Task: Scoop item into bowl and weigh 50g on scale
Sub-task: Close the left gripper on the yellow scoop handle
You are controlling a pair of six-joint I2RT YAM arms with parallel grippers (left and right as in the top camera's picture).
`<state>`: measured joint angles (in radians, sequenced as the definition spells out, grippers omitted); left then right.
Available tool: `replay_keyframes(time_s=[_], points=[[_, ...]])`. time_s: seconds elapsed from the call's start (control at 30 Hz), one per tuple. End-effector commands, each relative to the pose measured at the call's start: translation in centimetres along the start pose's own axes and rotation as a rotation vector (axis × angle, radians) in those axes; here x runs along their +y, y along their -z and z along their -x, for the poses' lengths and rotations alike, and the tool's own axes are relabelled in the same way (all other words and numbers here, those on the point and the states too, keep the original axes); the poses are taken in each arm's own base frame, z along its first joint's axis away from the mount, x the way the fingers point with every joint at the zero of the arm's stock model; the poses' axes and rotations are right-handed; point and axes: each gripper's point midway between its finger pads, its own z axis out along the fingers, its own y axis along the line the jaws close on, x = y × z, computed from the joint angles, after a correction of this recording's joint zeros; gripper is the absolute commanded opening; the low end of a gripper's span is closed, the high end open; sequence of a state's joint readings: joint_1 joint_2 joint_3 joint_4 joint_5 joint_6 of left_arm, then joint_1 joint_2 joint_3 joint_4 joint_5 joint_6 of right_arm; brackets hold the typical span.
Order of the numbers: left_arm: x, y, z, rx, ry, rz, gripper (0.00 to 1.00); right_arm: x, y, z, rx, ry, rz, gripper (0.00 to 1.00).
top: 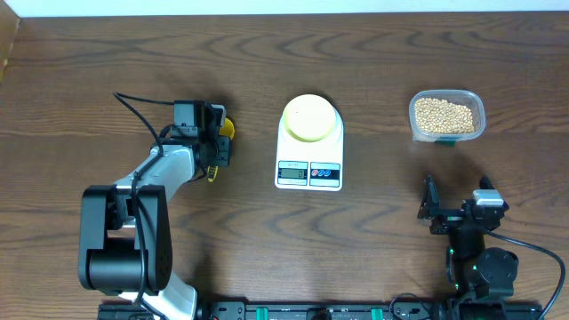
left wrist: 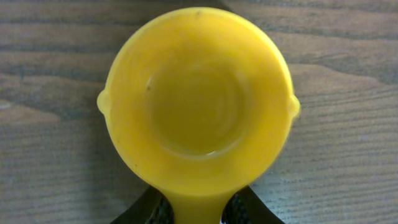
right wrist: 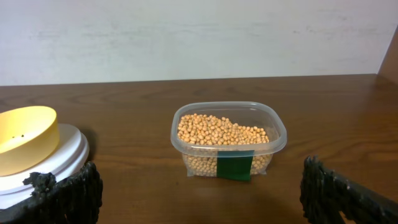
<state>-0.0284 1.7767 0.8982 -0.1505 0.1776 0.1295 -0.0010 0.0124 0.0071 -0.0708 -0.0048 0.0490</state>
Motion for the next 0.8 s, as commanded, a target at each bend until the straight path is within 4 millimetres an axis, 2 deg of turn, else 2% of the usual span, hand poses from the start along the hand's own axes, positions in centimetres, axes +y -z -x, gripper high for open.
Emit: replay_keyframes(time_s=[0.0,0.17,0.43,0.77], points=[[0.2,-0.1,0.2,-0.007,0.031,0.007,0.26,-0.1,0.0,-0.1,0.002,-0.014,-0.002,0.99],[0.1,0.7,0.9,-0.036,0.063,0.007,0.24,0.0,0.0,-0.1,0.002,-0.014,-0.001,0.99],[-0.1,4.2,4.6,-0.189,0.207,-0.004,0.24,0.0,0.0,-0.1,0.004,-0.014,-0.001,0.99],[-0.4,8.8,8.1,-0.354,0.401,-0.051,0.24,0.0,0.0,-0.1,0.005,-0.014,-0.001,0.99]])
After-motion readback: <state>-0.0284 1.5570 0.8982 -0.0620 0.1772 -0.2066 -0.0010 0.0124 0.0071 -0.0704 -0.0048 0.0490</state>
